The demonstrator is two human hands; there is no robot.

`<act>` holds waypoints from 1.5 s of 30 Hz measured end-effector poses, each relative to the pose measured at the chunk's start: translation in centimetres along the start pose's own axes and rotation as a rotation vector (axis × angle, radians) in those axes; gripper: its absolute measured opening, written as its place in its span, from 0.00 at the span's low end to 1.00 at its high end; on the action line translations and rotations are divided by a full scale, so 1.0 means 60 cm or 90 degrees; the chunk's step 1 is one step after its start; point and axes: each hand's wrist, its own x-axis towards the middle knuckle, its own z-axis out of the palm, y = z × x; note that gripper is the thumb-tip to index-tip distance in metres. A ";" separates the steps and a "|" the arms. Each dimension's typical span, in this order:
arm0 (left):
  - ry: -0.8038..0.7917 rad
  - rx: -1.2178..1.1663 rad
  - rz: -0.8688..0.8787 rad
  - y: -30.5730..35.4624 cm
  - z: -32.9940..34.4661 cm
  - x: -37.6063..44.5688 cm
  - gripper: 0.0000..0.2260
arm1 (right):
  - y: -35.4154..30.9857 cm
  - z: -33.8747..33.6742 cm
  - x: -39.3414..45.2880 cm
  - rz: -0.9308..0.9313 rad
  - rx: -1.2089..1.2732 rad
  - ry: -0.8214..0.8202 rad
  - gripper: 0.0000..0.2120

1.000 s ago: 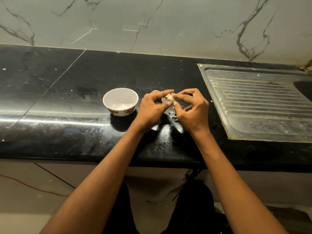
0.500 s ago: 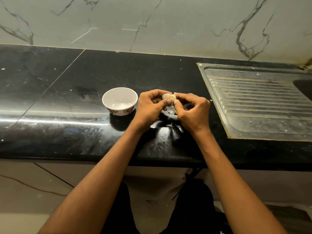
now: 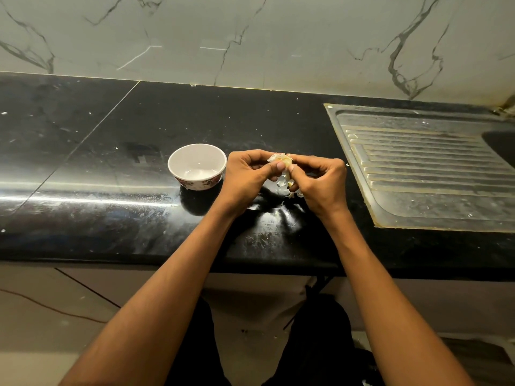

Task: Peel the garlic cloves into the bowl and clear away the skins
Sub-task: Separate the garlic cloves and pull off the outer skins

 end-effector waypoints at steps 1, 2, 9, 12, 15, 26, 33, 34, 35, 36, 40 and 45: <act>-0.004 0.001 -0.001 0.000 0.000 0.000 0.08 | 0.002 0.001 0.000 -0.005 -0.012 0.002 0.13; -0.009 0.001 -0.002 0.001 0.000 0.000 0.09 | 0.003 0.001 0.000 -0.010 -0.025 0.005 0.13; -0.021 0.027 -0.010 0.001 0.001 -0.003 0.10 | -0.005 0.005 -0.005 -0.048 -0.073 0.017 0.11; -0.022 0.033 -0.012 -0.001 0.001 -0.003 0.09 | -0.009 0.005 -0.007 -0.066 -0.096 0.010 0.08; -0.022 0.047 -0.014 -0.002 0.004 -0.003 0.09 | -0.009 0.005 -0.009 -0.080 -0.131 -0.004 0.06; -0.025 0.062 -0.052 -0.003 0.006 -0.001 0.07 | -0.015 0.001 -0.009 -0.157 -0.249 -0.015 0.03; -0.024 0.081 -0.052 -0.001 0.009 0.000 0.06 | -0.009 0.006 -0.007 -0.095 -0.204 -0.008 0.04; -0.024 0.084 -0.049 0.000 0.009 0.000 0.06 | -0.007 0.007 -0.006 -0.086 -0.199 -0.008 0.05; -0.023 0.082 -0.049 -0.002 0.008 0.001 0.06 | -0.006 0.008 -0.007 -0.079 -0.199 -0.008 0.05; -0.023 0.078 -0.053 -0.003 0.008 0.001 0.06 | -0.006 0.008 -0.007 -0.076 -0.203 -0.009 0.06; -0.031 0.091 -0.060 -0.009 0.009 0.002 0.05 | -0.011 0.006 -0.008 -0.079 -0.213 -0.018 0.04; -0.037 0.092 -0.062 -0.008 0.012 0.000 0.07 | -0.016 0.006 -0.008 -0.100 -0.242 -0.009 0.05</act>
